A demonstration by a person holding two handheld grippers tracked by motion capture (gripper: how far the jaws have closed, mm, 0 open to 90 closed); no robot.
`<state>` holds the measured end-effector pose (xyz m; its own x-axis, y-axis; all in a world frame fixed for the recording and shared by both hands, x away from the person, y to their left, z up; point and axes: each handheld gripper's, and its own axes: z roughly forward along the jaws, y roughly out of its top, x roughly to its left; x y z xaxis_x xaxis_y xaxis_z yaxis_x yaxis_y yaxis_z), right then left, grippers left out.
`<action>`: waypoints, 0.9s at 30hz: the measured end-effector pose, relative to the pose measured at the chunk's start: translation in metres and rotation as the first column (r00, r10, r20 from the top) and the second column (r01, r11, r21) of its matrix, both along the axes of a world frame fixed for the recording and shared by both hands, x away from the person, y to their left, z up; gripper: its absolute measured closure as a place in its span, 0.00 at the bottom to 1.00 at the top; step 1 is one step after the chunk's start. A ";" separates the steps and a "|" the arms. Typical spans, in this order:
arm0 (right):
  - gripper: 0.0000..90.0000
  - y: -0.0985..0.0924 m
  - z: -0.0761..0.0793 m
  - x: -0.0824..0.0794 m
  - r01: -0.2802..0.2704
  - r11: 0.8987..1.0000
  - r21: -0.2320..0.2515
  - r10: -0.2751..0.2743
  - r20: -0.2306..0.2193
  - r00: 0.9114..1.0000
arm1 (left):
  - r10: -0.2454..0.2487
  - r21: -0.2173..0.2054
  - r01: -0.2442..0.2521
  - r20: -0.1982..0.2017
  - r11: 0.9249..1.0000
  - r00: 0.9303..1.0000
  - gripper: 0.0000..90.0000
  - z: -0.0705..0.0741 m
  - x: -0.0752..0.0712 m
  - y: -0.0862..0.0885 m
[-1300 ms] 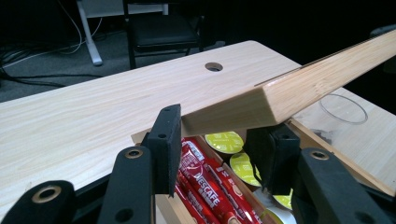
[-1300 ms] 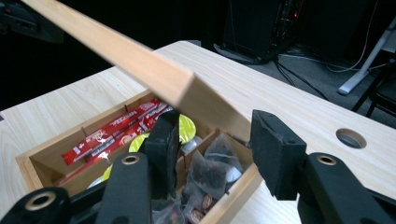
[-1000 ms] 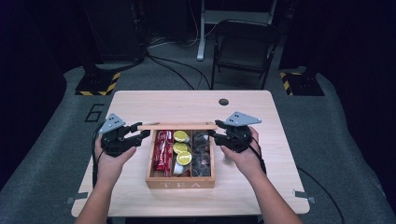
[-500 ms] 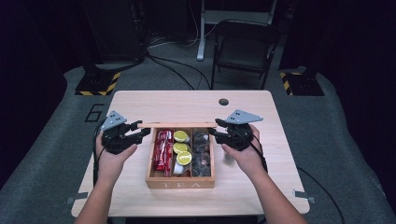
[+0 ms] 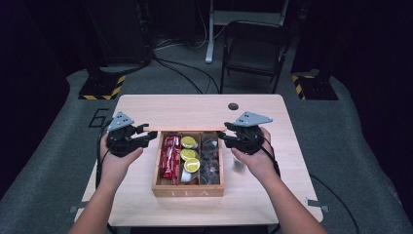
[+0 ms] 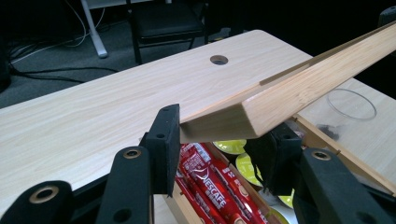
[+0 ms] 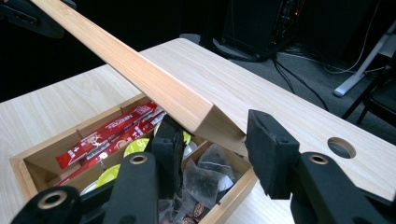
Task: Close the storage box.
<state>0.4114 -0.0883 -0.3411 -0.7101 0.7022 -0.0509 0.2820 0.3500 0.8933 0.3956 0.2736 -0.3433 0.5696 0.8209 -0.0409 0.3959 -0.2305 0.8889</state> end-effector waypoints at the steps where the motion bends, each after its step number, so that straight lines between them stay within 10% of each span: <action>1: 0.63 0.000 0.000 -0.001 -0.001 1.000 0.000 0.001 -0.001 1.000 | -0.001 0.004 0.001 0.002 1.000 1.000 0.61 0.000 0.000 0.000; 27: 0.63 -0.006 -0.025 -0.029 -0.035 0.999 -0.007 0.035 -0.001 0.999 | -0.053 0.015 0.053 -0.001 0.998 0.999 0.58 -0.027 -0.028 0.005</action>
